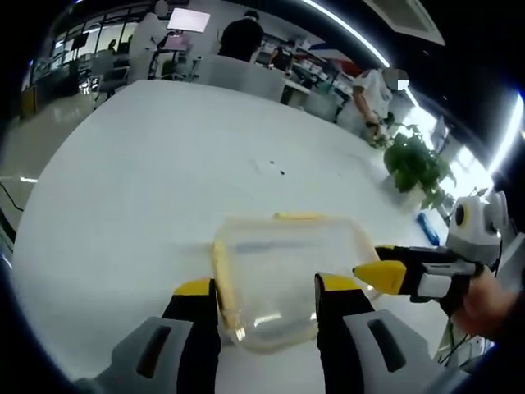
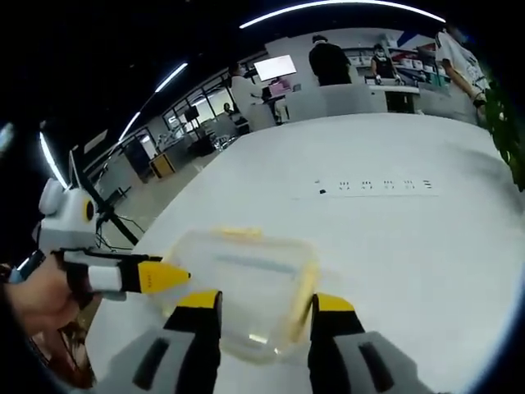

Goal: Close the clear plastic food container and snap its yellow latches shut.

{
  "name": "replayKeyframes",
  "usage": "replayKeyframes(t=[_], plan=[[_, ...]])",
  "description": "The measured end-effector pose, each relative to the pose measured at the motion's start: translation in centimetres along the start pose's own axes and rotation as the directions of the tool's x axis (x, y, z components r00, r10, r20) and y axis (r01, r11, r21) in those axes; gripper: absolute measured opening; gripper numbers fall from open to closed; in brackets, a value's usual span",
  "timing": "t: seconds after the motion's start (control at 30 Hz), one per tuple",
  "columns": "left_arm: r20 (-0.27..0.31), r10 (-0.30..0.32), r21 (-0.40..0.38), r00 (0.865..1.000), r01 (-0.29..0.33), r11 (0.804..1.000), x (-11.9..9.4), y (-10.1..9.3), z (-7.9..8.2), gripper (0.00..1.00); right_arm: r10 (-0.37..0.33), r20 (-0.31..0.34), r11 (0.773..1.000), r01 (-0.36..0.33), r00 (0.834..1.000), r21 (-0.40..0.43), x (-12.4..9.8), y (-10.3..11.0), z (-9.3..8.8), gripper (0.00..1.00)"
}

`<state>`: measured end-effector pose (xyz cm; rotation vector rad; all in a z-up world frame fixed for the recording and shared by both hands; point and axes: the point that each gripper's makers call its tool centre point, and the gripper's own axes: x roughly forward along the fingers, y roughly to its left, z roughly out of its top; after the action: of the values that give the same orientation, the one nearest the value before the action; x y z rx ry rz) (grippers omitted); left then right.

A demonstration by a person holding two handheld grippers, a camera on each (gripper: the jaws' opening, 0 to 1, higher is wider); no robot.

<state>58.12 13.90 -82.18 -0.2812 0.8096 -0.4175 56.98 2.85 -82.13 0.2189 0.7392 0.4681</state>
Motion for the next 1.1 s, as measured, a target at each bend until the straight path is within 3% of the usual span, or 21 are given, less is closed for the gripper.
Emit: replayKeyframes(t=[0.27,0.37,0.43,0.57,0.7,0.8,0.87,0.9,0.97,1.1], plan=[[0.005,-0.011,-0.005,1.000,0.011,1.000,-0.1,0.3,0.0,0.46,0.033,0.007,0.999,-0.033,0.999,-0.013,-0.1,-0.2,0.0,0.41],[0.031,-0.043,0.020,0.999,0.042,0.999,-0.2,0.5,0.2,0.45,0.054,0.013,0.998,-0.054,0.998,-0.014,0.0,-0.3,0.1,0.42],[0.039,-0.029,0.036,0.999,0.027,0.999,-0.2,0.7,0.4,0.48,0.056,0.017,0.998,-0.055,0.998,-0.029,0.0,-0.2,0.2,0.43],[0.059,-0.029,0.038,0.998,0.027,0.999,-0.1,1.2,0.3,0.66,0.039,0.031,0.998,-0.037,0.999,-0.050,0.4,-0.4,0.3,0.60],[0.113,-0.044,-0.002,0.993,0.044,0.999,-0.4,1.8,1.1,0.76,0.056,0.082,0.998,-0.053,0.995,-0.036,0.6,-0.3,1.0,0.66],[0.126,-0.027,0.038,0.992,0.022,0.999,-0.2,2.6,1.1,0.82,0.067,0.110,0.997,-0.062,0.992,-0.051,0.7,-0.1,1.3,0.87],[0.123,-0.025,0.047,0.992,0.019,0.999,0.0,2.8,0.9,0.93,0.102,0.132,0.994,-0.095,0.986,-0.053,0.9,0.5,1.6,0.95],[0.127,-0.024,0.053,0.992,0.017,0.998,0.0,2.9,0.9,0.99,0.103,0.133,0.994,-0.096,0.986,-0.055,0.9,0.5,1.7,0.97],[0.118,0.006,0.109,0.993,-0.019,0.994,-0.2,3.2,0.8,0.99,0.121,0.133,0.991,-0.111,0.984,-0.079,1.0,0.8,1.8,0.99],[0.127,-0.024,0.124,0.992,0.008,0.992,-0.3,1.9,1.0,0.99,0.118,0.129,0.991,-0.109,0.985,-0.075,1.2,0.7,1.7,1.00]])
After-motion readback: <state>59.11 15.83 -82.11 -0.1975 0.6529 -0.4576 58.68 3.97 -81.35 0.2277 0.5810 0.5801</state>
